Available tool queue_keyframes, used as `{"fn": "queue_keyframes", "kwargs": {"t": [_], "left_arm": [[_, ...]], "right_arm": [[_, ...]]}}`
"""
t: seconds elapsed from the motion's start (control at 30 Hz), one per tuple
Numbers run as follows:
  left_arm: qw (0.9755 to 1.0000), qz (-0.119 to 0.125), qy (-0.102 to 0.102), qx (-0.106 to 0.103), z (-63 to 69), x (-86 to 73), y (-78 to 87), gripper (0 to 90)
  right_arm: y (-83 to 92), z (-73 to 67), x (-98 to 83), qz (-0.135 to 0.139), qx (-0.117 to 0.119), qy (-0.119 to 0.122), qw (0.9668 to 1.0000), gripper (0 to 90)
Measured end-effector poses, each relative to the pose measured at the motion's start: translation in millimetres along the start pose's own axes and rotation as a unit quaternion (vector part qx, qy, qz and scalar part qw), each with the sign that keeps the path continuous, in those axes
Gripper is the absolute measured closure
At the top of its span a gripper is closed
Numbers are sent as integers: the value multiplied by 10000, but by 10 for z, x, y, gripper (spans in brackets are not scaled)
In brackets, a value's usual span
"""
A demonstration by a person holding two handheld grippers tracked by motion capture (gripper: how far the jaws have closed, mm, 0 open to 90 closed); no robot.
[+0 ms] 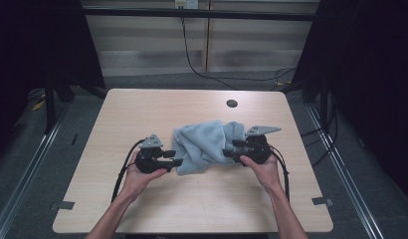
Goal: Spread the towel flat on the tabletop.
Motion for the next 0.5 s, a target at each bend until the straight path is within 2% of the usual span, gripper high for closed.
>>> {"fn": "queue_keyframes", "kwargs": {"t": [0.03, 0.07, 0.1, 0.13, 0.17, 0.23, 0.27, 0.33, 0.4, 0.47, 0.5], "left_arm": [[10000, -50, 49, -7, -2, -13, -47, 486], [9999, -151, -55, 17, -1, -31, -111, 483], [9995, -278, -73, 99, -43, -84, -198, 472], [9995, -278, -73, 99, -43, -84, -198, 478], [9991, -422, 40, 10, -69, -173, -267, 482], [9991, -422, 20, -2, -60, -186, -279, 499], [9987, -497, -42, 86, -46, -185, -286, 499], [9984, -554, -115, -67, 21, -191, -317, 610], [9976, -641, -267, -16, 59, -212, -344, 659], [9976, -638, -258, -27, 63, -209, -345, 725], [9980, -604, -199, -35, 61, -216, -350, 770]], "right_arm": [[-50, 49, -35, -86, -10, -15, 10000, 365], [-147, 135, -109, -221, 48, -105, 9997, 362], [-172, 170, -126, -212, -13, -137, 9997, 359], [-172, 170, -126, -212, -13, -137, 9997, 359], [-227, 216, -174, -243, 33, -217, 9995, 353], [-269, 226, -224, -280, -4, -180, 9994, 361], [-269, 226, -224, -280, -4, -180, 9994, 361], [-340, 248, -326, -399, -128, -128, 9990, 376], [-343, 255, -351, -342, -175, -126, 9992, 422], [-339, 264, -378, -385, -350, -46, 9986, 503], [-337, 267, -394, -397, -375, -91, 9985, 544]]}}
Point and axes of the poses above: each handheld gripper's, and its own axes: y roughly backward along the jaws, x roughly out of its top, z roughly to its right, the point moved 7 cm from there along -y, roughly forward along the jaws, and after that the axes turned 15 degrees about -y, right-handed, at the moved point
